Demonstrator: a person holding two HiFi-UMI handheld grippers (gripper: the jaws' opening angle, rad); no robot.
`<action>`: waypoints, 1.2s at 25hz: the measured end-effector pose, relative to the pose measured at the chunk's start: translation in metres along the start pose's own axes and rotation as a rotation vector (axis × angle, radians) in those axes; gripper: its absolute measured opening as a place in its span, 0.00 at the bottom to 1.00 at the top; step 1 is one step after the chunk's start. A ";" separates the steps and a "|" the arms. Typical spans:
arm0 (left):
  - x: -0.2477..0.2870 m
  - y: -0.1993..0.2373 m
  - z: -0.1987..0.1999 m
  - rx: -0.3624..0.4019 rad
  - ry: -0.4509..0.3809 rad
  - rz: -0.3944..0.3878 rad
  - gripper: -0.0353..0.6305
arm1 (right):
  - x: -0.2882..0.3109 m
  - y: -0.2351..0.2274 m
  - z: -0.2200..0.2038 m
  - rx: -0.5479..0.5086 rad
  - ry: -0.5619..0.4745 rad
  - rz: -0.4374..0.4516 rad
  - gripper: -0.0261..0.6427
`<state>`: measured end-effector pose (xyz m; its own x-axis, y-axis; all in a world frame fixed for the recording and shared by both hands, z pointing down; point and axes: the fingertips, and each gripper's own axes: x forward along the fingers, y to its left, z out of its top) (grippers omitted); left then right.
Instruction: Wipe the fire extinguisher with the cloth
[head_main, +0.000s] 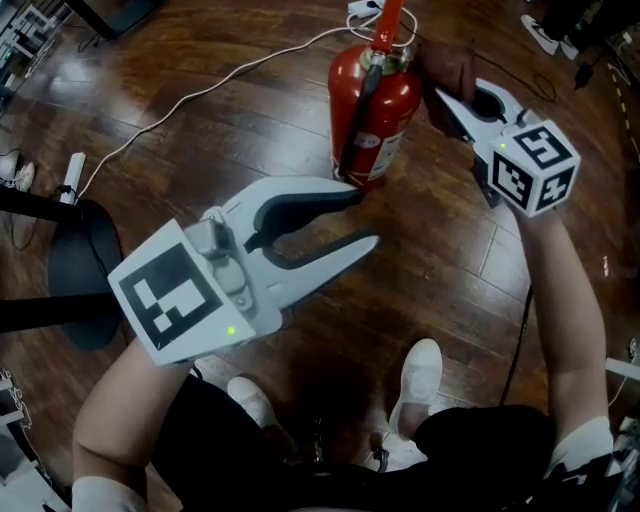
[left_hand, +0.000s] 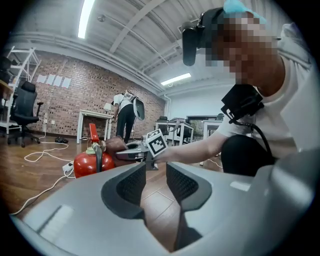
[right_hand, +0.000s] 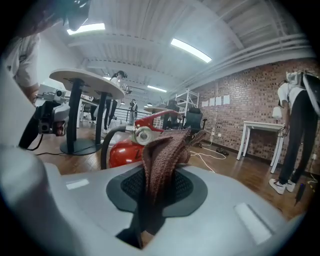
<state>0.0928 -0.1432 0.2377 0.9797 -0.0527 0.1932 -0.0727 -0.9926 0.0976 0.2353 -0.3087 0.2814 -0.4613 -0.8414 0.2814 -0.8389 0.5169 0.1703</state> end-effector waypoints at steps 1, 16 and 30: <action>0.001 0.000 -0.001 -0.004 0.002 -0.005 0.23 | 0.002 0.002 -0.009 0.007 0.010 0.002 0.14; 0.009 0.000 -0.023 -0.038 0.068 -0.043 0.23 | 0.029 0.055 -0.159 0.088 0.262 0.093 0.14; 0.027 -0.002 -0.055 -0.125 0.131 -0.129 0.23 | 0.042 0.094 -0.232 0.117 0.471 0.203 0.14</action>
<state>0.1090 -0.1371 0.2961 0.9505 0.0969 0.2953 0.0216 -0.9685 0.2482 0.2046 -0.2588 0.5280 -0.4604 -0.5504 0.6965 -0.7854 0.6182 -0.0306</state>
